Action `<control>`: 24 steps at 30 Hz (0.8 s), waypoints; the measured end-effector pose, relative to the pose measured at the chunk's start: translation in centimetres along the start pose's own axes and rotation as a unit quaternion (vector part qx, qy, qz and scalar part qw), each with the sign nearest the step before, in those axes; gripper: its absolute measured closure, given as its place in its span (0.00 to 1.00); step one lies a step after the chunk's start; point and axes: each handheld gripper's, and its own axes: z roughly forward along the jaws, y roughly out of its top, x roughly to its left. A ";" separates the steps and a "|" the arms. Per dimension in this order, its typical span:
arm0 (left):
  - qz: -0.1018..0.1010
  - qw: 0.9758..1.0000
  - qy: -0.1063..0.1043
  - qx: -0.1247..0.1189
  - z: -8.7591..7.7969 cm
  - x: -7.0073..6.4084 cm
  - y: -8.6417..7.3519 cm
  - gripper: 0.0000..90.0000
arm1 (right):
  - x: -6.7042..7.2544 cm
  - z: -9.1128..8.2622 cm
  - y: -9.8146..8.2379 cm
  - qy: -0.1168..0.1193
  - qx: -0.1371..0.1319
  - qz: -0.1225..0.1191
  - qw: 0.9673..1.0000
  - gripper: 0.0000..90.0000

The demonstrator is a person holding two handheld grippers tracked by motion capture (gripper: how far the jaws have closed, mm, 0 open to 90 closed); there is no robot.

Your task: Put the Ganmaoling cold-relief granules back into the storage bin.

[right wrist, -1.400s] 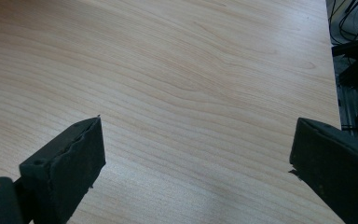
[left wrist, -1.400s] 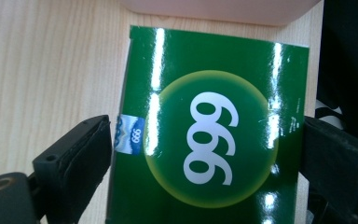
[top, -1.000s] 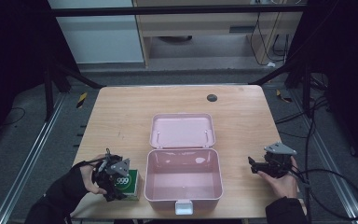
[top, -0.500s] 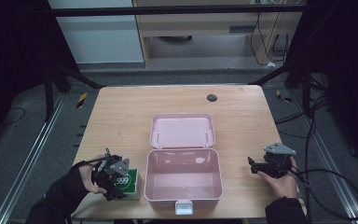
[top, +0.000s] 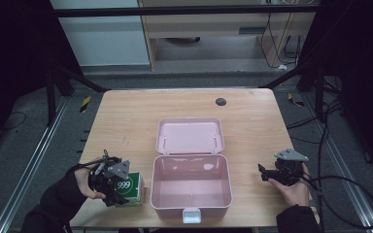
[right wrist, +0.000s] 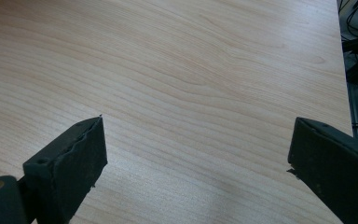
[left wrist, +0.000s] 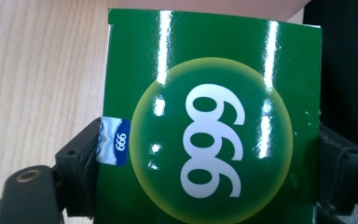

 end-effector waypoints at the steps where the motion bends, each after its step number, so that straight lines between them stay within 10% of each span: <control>1: 0.000 1.000 0.002 0.002 -0.3 0.0 0.0 0.16 | 0.0 0.0 0.0 0.000 0.001 0.000 1.000 0.05; 24: -0.005 0.999 0.026 -0.027 -5.9 -0.5 1.3 0.16 | 0.2 0.2 -0.2 0.006 0.004 0.002 1.000 0.05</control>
